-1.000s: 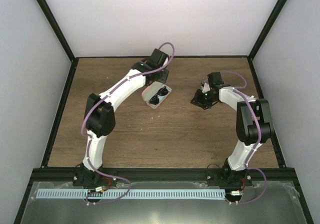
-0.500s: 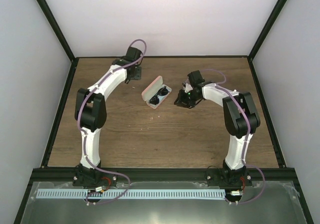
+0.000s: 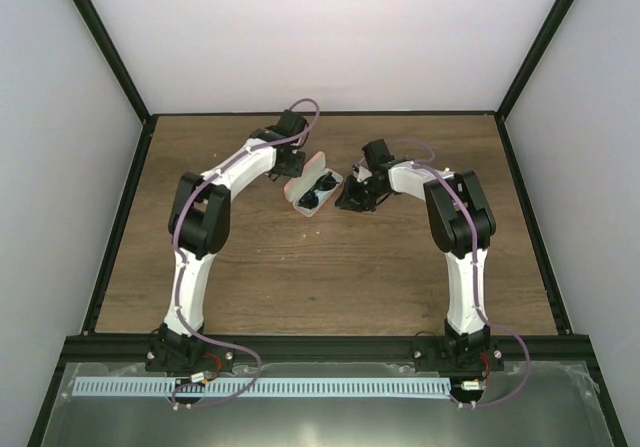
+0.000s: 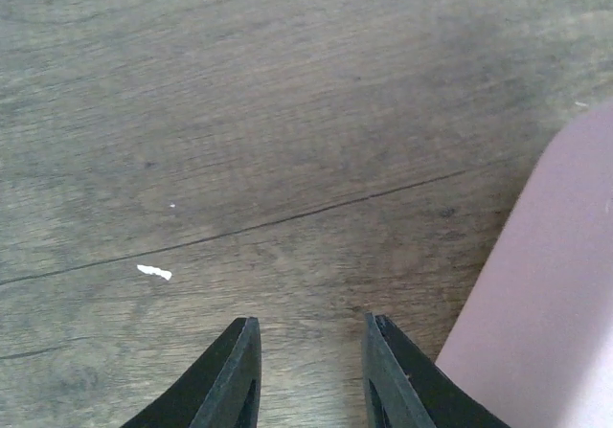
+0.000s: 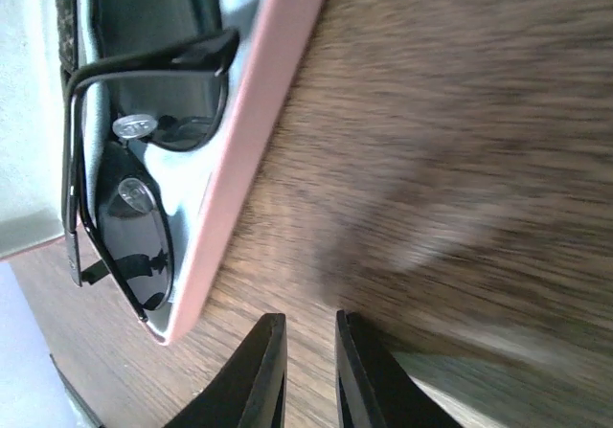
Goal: Organize the sunglasses
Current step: Close the sunglasses case at the center of the board.
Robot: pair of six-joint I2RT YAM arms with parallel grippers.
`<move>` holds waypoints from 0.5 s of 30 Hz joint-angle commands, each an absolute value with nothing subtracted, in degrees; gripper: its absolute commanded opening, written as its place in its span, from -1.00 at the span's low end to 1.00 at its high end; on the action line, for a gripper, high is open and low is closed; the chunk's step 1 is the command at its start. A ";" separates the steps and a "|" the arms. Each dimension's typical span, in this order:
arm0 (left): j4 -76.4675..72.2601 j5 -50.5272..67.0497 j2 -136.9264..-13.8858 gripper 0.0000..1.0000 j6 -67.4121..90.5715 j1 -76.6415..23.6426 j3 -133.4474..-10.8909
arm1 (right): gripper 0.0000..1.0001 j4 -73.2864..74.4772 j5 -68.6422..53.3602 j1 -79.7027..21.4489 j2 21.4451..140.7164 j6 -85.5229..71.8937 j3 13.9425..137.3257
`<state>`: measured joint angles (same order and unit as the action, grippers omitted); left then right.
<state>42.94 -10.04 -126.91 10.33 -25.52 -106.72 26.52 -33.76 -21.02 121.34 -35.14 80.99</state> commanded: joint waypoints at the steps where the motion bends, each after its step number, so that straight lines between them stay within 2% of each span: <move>1: 43.91 -11.23 -127.55 -0.35 6.91 -28.11 -108.01 | -0.65 26.26 -36.11 -22.99 124.64 -36.79 83.05; 15: 44.51 -11.73 -129.40 -0.35 7.70 -35.89 -106.26 | -0.64 25.68 -36.83 -23.28 125.87 -35.94 81.97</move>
